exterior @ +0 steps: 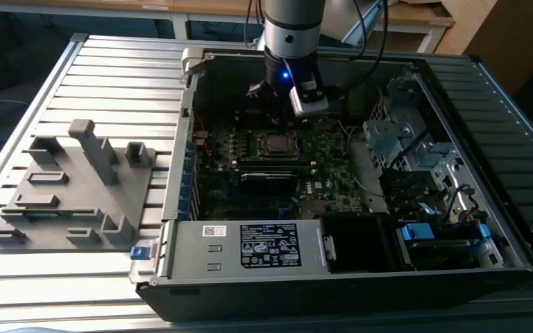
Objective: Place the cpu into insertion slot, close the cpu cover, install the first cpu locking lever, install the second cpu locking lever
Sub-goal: 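Install the second cpu locking lever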
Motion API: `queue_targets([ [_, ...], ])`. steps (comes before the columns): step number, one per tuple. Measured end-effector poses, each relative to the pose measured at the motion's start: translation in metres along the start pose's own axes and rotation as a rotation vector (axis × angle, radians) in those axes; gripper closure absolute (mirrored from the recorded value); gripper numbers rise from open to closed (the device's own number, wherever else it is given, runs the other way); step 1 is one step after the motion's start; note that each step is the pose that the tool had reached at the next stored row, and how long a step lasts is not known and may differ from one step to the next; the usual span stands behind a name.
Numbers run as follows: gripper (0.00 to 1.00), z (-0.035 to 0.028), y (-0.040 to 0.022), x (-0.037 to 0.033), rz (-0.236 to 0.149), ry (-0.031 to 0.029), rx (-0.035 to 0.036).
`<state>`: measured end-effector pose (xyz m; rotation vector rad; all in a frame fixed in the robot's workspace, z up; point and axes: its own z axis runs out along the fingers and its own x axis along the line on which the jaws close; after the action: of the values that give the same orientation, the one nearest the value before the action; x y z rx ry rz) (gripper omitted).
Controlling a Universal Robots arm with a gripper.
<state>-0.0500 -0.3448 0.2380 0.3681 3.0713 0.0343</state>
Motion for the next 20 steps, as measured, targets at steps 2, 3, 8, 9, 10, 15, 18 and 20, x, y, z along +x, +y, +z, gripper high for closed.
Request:
queue_targets([
  [2,0.9,0.0,-0.0008,-0.0002,0.0,0.0,-0.0001],
  [3,0.9,0.0,-0.001,-0.0002,0.0,-0.0001,-0.0001],
  [8,0.9,-0.0001,-0.0013,-0.0003,0.0,0.0,0.0],
  [9,0.9,-0.0007,-0.0014,-0.0003,0.0,0.0001,0.0003],
  [10,0.9,-0.0013,-0.0014,-0.0003,0.0,0.0,0.0],
  [15,0.9,-0.0021,-0.0026,-0.0009,0.0,0.0,0.0],
  [18,0.9,-0.0021,-0.0058,-0.0018,0.0,0.0,0.0],
  [20,0.9,-0.0021,-0.0084,-0.0024,0.0,0.0,-0.0001],
])
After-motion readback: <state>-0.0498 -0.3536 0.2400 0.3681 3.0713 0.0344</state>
